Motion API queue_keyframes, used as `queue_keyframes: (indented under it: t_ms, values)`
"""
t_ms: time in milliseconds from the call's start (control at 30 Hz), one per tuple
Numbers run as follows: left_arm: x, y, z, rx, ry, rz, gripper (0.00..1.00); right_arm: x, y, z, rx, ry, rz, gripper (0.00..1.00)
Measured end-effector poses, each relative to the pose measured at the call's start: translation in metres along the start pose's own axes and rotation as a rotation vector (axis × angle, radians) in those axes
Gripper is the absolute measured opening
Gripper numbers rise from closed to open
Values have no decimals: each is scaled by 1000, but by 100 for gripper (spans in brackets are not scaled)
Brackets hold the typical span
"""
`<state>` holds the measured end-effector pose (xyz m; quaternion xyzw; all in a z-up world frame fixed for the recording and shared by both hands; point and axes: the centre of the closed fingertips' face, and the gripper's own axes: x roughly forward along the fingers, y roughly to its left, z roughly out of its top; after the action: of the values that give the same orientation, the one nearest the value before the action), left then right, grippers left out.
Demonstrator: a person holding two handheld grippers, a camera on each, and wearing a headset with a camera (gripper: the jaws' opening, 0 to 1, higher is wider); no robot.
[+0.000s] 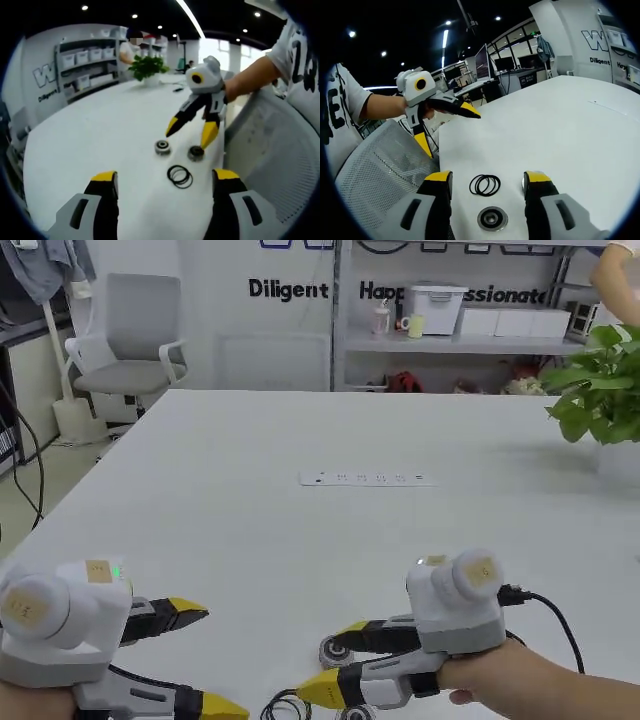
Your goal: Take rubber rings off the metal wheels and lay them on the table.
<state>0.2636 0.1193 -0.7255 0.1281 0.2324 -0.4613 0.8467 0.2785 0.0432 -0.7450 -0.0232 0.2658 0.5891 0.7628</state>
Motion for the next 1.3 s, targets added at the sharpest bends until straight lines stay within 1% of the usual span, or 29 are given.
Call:
queue_keyframes:
  t_ms: [133, 200, 333, 600, 767, 967, 1167, 1300]
  values:
    - [-1, -2, 2, -8, -6, -1, 78, -9, -2, 2, -35, -7, -15, 60]
    - [-1, -5, 3, -14, -17, -4, 78, -14, -3, 2, -40, -12, -20, 61]
    - [0, -11, 3, -14, -18, -9, 78, -24, -6, 2, -56, -22, -40, 64]
    - [-2, -9, 3, -25, -26, 2, 78, -40, -8, -1, -109, -26, -73, 70]
    - [-5, -9, 4, -29, -35, 14, 79, -52, -11, -8, -131, -16, -100, 73]
    - [-9, -10, 3, -39, -42, 26, 79, -67, -18, -12, -133, -24, -139, 76]
    - [-10, -12, 1, -38, -36, 31, 79, -82, -25, -18, -127, -33, -187, 78]
    - [-11, -11, -1, -41, -37, 39, 80, -92, -28, -24, -113, -42, -217, 79]
